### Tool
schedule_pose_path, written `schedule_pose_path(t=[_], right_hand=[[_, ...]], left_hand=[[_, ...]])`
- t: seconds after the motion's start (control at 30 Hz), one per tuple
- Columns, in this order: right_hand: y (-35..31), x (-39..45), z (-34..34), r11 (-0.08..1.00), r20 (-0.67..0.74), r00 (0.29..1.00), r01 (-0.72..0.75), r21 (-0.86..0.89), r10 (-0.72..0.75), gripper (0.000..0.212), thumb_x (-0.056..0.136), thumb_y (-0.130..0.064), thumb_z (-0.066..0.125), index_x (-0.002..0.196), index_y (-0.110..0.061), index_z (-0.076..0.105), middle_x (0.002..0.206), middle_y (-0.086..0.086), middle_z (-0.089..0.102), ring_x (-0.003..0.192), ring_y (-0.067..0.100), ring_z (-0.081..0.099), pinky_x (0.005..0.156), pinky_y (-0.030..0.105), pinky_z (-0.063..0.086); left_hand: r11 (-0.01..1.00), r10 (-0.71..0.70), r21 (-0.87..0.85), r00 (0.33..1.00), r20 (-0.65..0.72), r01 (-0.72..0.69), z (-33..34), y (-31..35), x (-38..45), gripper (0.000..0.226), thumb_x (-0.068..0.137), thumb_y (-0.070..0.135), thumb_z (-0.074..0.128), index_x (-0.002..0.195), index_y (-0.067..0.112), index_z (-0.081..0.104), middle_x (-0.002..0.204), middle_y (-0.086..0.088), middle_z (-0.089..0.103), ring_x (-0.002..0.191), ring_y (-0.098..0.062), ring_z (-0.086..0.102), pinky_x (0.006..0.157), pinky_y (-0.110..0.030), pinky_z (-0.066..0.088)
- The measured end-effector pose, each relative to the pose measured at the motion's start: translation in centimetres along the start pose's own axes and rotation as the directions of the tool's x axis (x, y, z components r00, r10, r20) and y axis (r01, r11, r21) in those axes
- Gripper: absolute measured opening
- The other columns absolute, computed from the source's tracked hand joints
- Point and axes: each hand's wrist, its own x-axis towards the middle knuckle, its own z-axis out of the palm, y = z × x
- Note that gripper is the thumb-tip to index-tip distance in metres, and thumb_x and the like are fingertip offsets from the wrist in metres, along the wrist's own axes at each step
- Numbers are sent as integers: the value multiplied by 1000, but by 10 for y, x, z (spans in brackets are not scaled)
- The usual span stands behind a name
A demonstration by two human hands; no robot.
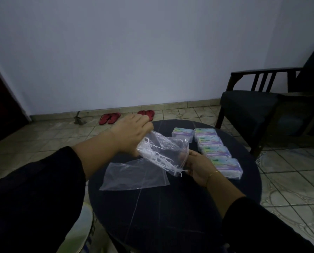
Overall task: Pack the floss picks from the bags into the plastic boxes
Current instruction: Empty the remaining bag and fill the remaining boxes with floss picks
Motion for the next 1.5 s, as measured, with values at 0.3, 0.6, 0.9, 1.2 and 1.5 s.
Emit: schedule_pose_path(t=[0.3, 0.6, 0.9, 1.2, 1.5], right_hand=[[9, 13, -4, 993, -136, 990, -59, -98, 45, 15, 90, -6, 55, 83, -13, 66, 77, 10, 66, 73, 24, 55, 62, 30, 41], [6, 0, -3, 962, 6, 1000, -17, -272, 19, 18, 89, -5, 59, 101, -14, 69, 86, 3, 68, 64, 7, 56, 55, 18, 39], [14, 5, -3, 713, 121, 993, 84, -697, 2, 40, 76, 1, 71, 111, -14, 58, 85, -6, 65, 78, 6, 61, 71, 18, 50], [8, 2, -5, 252, -59, 997, -44, -967, -53, 56, 82, -39, 67, 134, -38, 46, 144, 1, 32, 133, 28, 26, 108, 41, 26], [21, 16, 1, 674, -48, 988, 65, -736, -148, 8, 71, -45, 72, 70, -37, 69, 88, -4, 68, 99, 23, 59, 86, 45, 52]], left_hand=[[998, -22, 59, 997, 71, 18, -2, -4, -3, 84, 73, 55, 65, 138, 22, 24, 134, -2, 34, 120, -19, 36, 101, -29, 30], [998, -53, 29, 997, 59, 51, -9, -2, 1, 88, 77, 58, 61, 145, 23, 17, 139, -2, 32, 125, -19, 34, 104, -31, 29], [998, -33, -49, 999, -4, 32, -16, -7, 5, 82, 76, 63, 56, 141, 24, 27, 138, 0, 35, 124, -18, 35, 106, -30, 25], [996, -33, 84, 999, 29, 31, -9, -7, 1, 86, 72, 63, 64, 139, 22, 29, 134, -2, 36, 119, -19, 36, 101, -31, 30], [997, -47, 65, 999, 14, 46, -16, -8, 0, 87, 71, 66, 63, 138, 22, 30, 134, -1, 36, 121, -18, 36, 101, -31, 29]])
